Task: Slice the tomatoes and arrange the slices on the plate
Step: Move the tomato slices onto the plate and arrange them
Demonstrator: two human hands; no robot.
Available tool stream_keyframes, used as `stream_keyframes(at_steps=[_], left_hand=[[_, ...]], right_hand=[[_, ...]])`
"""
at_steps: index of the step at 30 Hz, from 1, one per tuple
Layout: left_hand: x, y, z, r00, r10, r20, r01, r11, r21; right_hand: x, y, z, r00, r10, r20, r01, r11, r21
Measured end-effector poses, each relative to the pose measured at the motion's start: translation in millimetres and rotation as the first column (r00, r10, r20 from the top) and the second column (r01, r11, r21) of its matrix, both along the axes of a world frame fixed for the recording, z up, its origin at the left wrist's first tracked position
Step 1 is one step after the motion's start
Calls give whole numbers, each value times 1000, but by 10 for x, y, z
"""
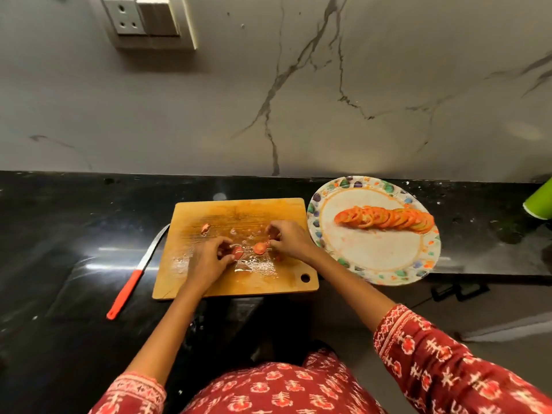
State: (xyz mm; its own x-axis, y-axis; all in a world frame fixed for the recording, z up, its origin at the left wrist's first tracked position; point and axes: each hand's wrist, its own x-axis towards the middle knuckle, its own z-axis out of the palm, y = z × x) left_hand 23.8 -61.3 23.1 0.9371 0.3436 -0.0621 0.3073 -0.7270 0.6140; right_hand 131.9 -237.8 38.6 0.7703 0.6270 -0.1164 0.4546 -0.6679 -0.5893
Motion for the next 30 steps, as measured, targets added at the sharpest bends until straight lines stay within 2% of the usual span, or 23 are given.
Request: stream_keyframes(at_steps=[7, 12, 18, 21, 26, 30], left_hand=[[64, -70, 59, 996, -39, -79, 46, 995, 87], [151, -64, 94, 979, -109, -175, 118, 992, 40], [249, -11, 110, 970, -168, -174, 180, 982, 54], [279, 12, 96, 964, -185, -189, 197, 979, 46], [328, -14, 134, 996, -84, -43, 80, 994, -80], [435, -92, 187, 996, -85, 26, 88, 987, -138]], right_hand=[[-147, 236, 90, 992, 123, 8, -121, 985, -120], [-138, 161, 94, 994, 110, 18, -107, 985, -135], [181, -214, 324, 988, -146, 43, 146, 989, 12], [277, -381, 394, 976, -213, 50, 211, 976, 53], [330, -549, 345, 947, -321, 27, 317, 944, 89], [491, -854, 384, 883, -469, 4, 465, 876, 129]])
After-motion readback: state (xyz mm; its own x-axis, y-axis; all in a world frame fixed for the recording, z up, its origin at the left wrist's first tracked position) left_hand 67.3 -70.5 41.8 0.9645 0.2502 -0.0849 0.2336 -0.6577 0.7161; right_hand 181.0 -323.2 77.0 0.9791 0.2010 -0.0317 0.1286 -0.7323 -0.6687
